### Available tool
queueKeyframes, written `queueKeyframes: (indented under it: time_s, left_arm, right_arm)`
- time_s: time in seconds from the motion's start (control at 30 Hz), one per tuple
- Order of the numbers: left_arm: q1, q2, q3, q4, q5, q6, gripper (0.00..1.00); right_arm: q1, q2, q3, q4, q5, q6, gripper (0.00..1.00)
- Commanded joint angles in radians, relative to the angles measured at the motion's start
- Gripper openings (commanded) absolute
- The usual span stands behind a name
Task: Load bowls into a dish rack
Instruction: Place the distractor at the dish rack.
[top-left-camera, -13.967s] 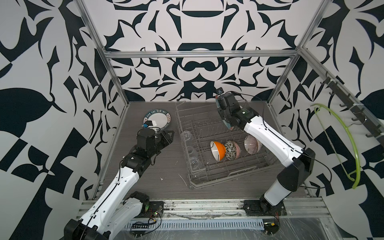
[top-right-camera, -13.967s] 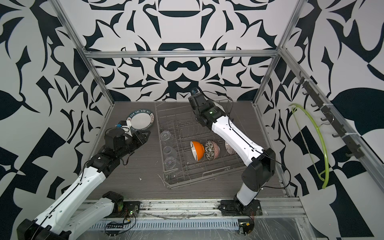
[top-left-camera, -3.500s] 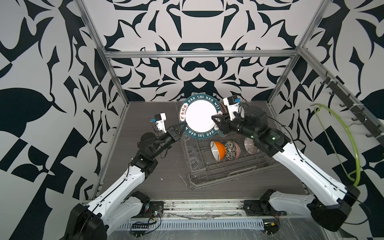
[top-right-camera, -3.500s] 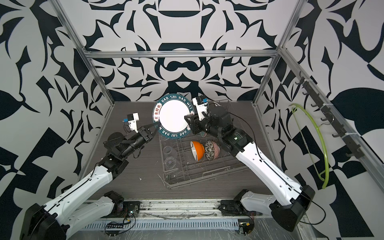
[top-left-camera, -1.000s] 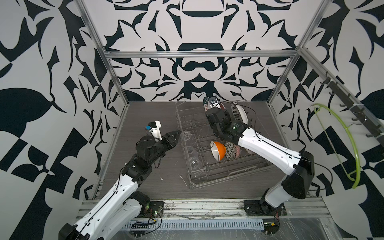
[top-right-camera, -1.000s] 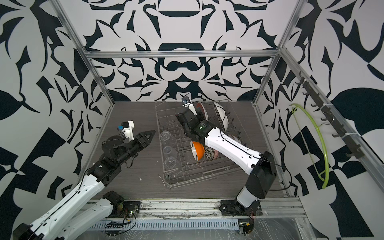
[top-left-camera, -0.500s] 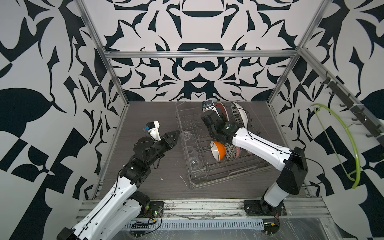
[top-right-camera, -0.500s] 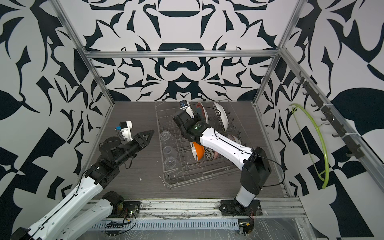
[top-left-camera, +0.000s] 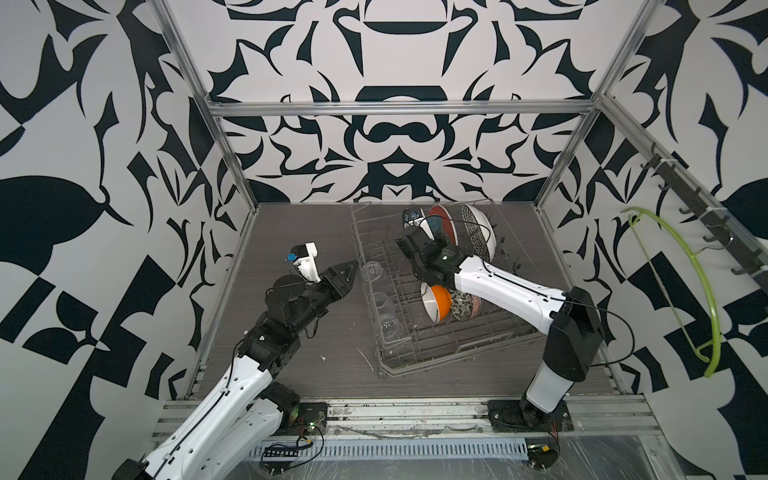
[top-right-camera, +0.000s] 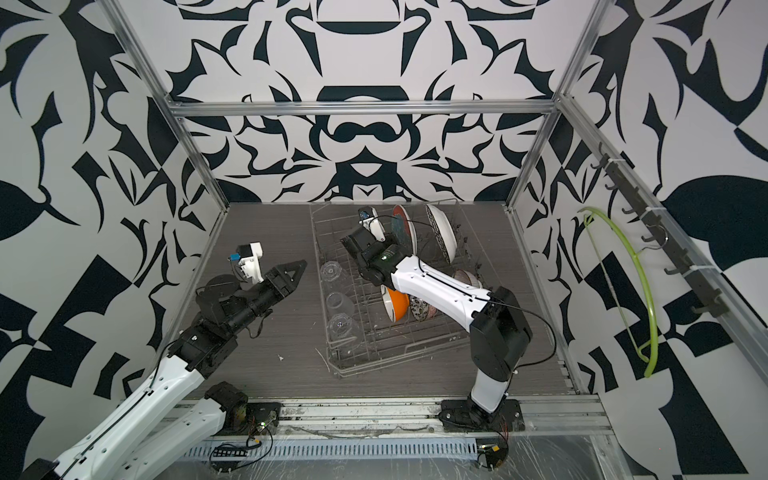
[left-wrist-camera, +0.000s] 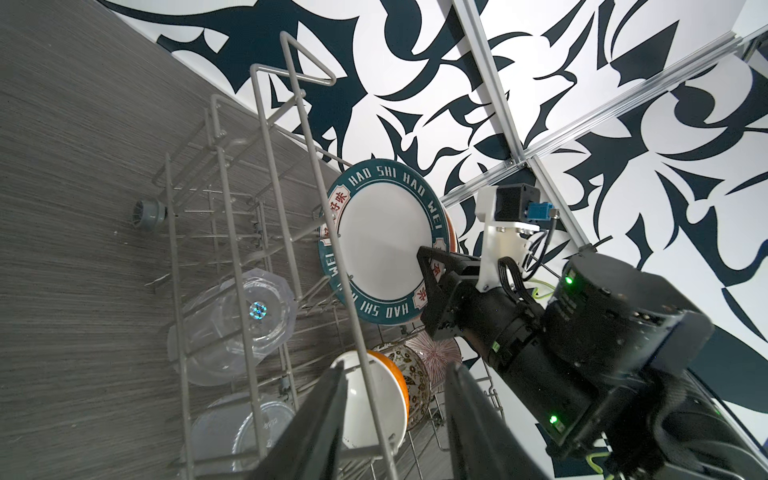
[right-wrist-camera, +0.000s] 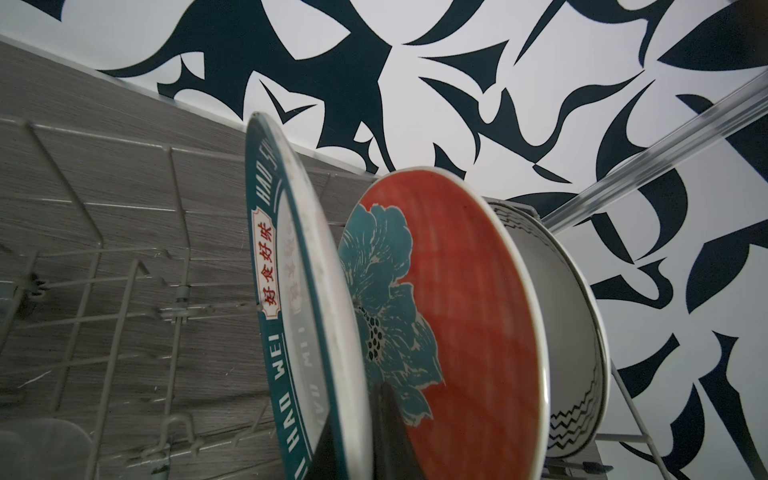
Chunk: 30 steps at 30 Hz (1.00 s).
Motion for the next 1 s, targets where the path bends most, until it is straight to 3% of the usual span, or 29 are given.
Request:
queueKeyframes:
  time_s: [0.0, 0.47, 0.73, 0.8, 0.97]
  left_arm:
    - [0.001, -0.009, 0.016, -0.017, -0.013, 0.02, 0.45]
    - [0.002, -0.022, 0.006, -0.034, -0.022, 0.017, 0.46]
    - [0.002, -0.003, 0.01, -0.031, -0.003, 0.016, 0.46]
    - [0.002, 0.01, 0.018, -0.035, 0.008, 0.024, 0.47]
    - [0.001, 0.045, 0.043, -0.063, 0.01, 0.03, 0.47]
  right_arm:
    - [0.006, -0.014, -0.005, -0.01, 0.03, 0.042, 0.0]
    - [0.042, 0.038, 0.009, -0.086, 0.032, 0.127, 0.02]
    - [0.041, 0.012, -0.001, -0.074, 0.018, 0.111, 0.36]
    - [0.042, -0.002, -0.006, -0.071, 0.017, 0.107, 0.5]
    - [0.041, -0.061, -0.033, -0.052, 0.013, 0.104, 0.53]
